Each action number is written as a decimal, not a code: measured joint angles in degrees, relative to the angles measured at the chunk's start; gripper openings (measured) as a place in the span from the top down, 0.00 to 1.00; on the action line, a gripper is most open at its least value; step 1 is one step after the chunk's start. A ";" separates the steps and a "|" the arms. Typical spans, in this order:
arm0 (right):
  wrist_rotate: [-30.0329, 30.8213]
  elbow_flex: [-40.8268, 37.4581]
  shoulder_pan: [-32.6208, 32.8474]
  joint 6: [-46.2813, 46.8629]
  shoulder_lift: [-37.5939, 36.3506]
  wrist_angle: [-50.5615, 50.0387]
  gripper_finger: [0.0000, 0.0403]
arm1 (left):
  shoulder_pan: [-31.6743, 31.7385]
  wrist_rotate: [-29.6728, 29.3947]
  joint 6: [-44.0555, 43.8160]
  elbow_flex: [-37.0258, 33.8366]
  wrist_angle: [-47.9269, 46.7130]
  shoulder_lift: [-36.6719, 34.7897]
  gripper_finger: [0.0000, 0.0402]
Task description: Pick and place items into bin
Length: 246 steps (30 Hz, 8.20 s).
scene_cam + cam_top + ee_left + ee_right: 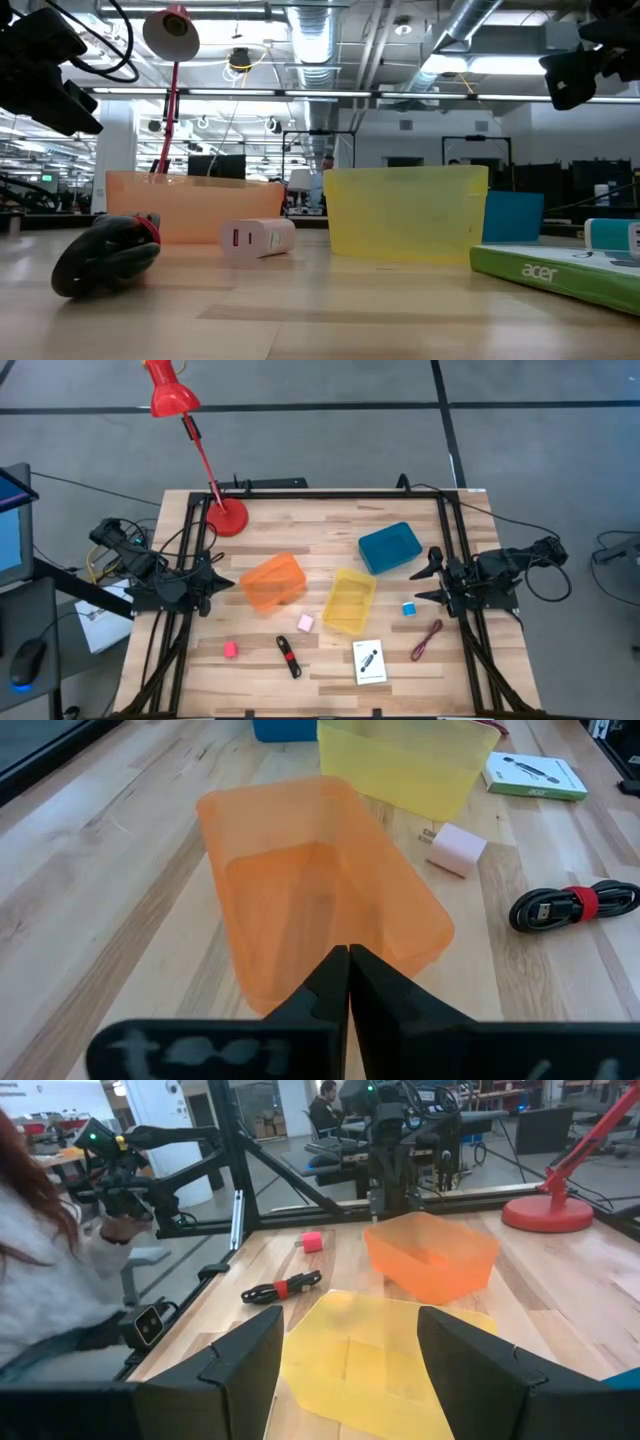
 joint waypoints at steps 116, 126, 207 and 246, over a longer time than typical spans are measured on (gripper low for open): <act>-18.55 46.65 -8.47 55.00 88.46 -52.91 0.60 | 8.68 -30.08 52.83 0.05 80.56 16.65 0.82; -17.96 46.65 -8.94 58.48 86.63 -53.62 0.59 | 8.68 -30.08 52.68 0.05 75.18 16.63 0.82; -4.85 28.67 0.07 93.07 88.44 -27.32 0.42 | 8.66 -10.46 53.75 0.03 13.79 16.63 0.82; 22.42 31.20 -9.41 59.40 63.81 -28.69 0.61 | 8.66 -11.11 53.75 0.03 14.19 16.65 0.82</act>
